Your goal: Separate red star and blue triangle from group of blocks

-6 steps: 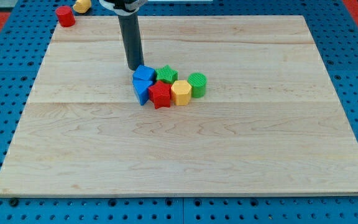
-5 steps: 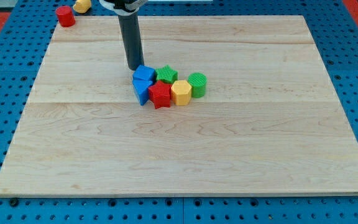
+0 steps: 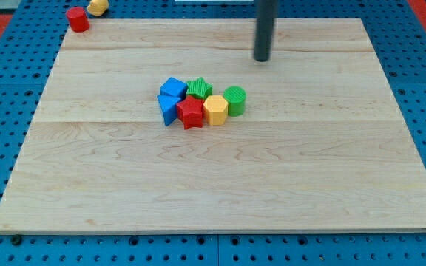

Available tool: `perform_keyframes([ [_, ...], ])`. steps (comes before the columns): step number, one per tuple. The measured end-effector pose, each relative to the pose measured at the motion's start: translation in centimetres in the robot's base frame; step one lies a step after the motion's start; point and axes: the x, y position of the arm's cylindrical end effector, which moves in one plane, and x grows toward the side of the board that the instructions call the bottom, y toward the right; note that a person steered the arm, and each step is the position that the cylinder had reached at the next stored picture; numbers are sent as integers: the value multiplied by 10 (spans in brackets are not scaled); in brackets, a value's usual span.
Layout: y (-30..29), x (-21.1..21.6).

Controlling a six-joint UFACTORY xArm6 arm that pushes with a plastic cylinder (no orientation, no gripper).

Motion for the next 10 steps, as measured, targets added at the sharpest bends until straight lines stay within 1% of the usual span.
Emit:
perform_keyframes([
  [1, 4, 88],
  [2, -11, 123],
  [3, -63, 124],
  [4, -99, 121],
  [5, -110, 89],
  [6, -69, 79],
  [7, -54, 44],
  [8, -40, 20],
  [9, -41, 97],
  [10, -102, 112],
])
